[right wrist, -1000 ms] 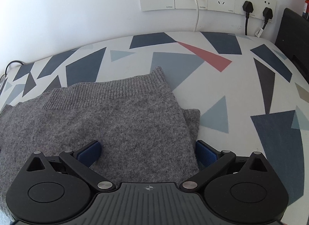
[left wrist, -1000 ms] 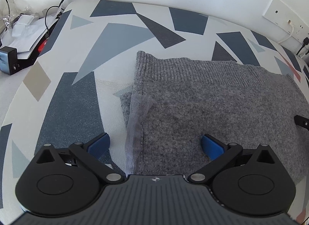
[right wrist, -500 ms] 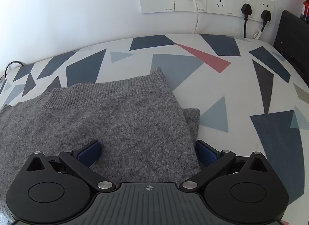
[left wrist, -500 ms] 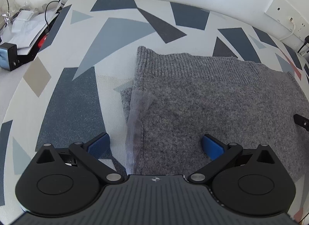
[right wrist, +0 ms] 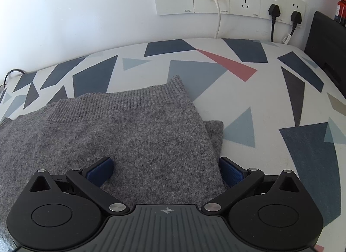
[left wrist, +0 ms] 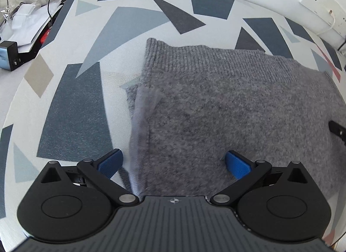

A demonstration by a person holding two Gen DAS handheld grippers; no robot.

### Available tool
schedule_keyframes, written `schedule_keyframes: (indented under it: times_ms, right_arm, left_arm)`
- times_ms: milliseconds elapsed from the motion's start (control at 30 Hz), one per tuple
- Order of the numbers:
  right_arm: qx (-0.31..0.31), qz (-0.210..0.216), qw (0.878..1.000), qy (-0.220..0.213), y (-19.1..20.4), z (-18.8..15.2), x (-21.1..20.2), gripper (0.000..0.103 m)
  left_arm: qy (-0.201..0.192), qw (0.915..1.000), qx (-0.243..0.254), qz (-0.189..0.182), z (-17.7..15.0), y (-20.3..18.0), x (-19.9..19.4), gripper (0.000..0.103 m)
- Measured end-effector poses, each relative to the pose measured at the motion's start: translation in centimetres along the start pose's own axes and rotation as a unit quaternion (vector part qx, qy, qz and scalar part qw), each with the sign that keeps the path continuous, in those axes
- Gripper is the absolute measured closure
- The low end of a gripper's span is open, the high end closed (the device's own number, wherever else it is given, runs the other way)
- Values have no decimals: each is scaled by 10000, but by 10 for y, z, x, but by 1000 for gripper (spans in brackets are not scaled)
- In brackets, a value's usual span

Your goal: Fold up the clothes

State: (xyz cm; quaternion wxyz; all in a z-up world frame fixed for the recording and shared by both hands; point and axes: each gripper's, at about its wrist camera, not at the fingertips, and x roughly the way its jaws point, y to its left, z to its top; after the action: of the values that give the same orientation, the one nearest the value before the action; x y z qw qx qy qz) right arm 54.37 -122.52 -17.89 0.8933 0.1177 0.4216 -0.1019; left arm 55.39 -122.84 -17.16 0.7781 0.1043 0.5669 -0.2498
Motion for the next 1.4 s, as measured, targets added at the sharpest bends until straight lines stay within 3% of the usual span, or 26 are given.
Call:
schedule_keyframes:
  times_ms: [300, 1400]
  right_arm:
    - [25, -30, 10000, -12, 1, -1, 0, 1]
    - [41, -46, 10000, 16, 1, 1, 0, 1]
  left_arm:
    - [-304, 9995, 69, -52, -1, -5, 1, 0]
    - [-537, 9986, 12, 16, 0, -9, 1, 0]
